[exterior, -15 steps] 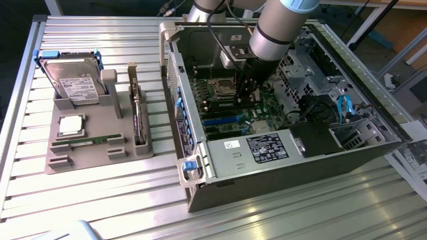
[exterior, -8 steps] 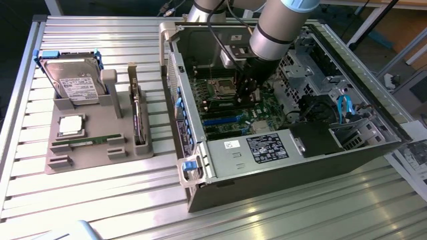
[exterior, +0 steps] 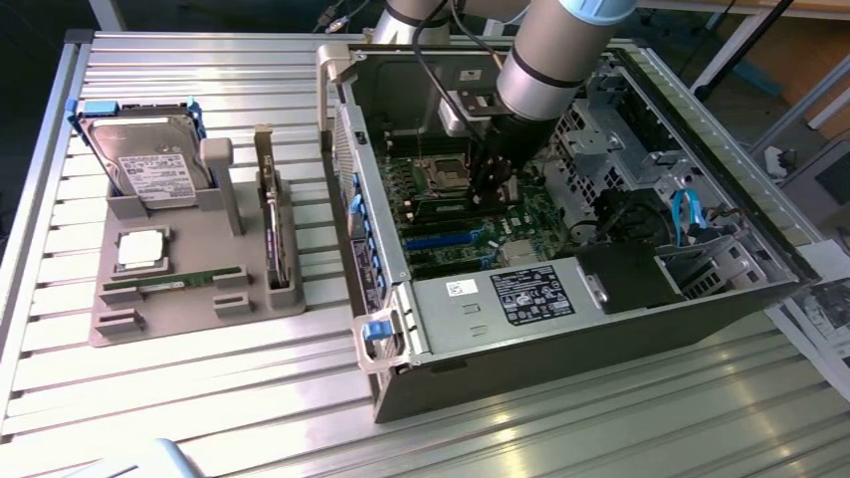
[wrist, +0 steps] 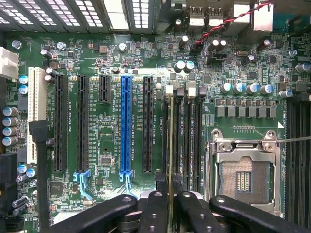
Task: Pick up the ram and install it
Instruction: 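Press down the ram until it locks into place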
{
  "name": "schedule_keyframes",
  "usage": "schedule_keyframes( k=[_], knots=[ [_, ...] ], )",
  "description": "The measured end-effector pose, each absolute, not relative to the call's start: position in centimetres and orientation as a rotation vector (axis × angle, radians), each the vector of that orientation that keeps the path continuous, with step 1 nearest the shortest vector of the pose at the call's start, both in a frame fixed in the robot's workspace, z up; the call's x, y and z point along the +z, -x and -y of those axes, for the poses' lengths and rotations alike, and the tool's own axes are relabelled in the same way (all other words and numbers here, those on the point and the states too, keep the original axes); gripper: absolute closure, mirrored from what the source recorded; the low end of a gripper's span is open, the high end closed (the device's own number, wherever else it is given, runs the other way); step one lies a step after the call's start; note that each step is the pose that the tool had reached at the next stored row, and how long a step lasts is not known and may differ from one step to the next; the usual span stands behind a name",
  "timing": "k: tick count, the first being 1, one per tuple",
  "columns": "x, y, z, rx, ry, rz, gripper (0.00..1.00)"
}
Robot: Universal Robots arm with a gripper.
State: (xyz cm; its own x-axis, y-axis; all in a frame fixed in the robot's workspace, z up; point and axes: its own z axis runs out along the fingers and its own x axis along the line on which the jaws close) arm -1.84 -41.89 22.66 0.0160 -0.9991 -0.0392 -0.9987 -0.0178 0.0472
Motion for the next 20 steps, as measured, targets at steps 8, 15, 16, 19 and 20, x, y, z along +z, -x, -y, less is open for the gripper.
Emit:
schedule_keyframes(
  k=[8, 15, 16, 19, 20],
  knots=[
    [22.5, 1.84, 41.88, -0.096, -2.235, 2.197, 0.86],
    [22.33, 1.84, 41.89, -0.096, -2.235, 2.197, 0.86],
    [22.32, 1.84, 41.89, -0.096, -2.235, 2.197, 0.86],
    [22.31, 1.84, 41.88, -0.096, -2.235, 2.197, 0.79],
    [22.31, 1.83, 41.88, -0.096, -2.235, 2.197, 0.79]
  ],
)
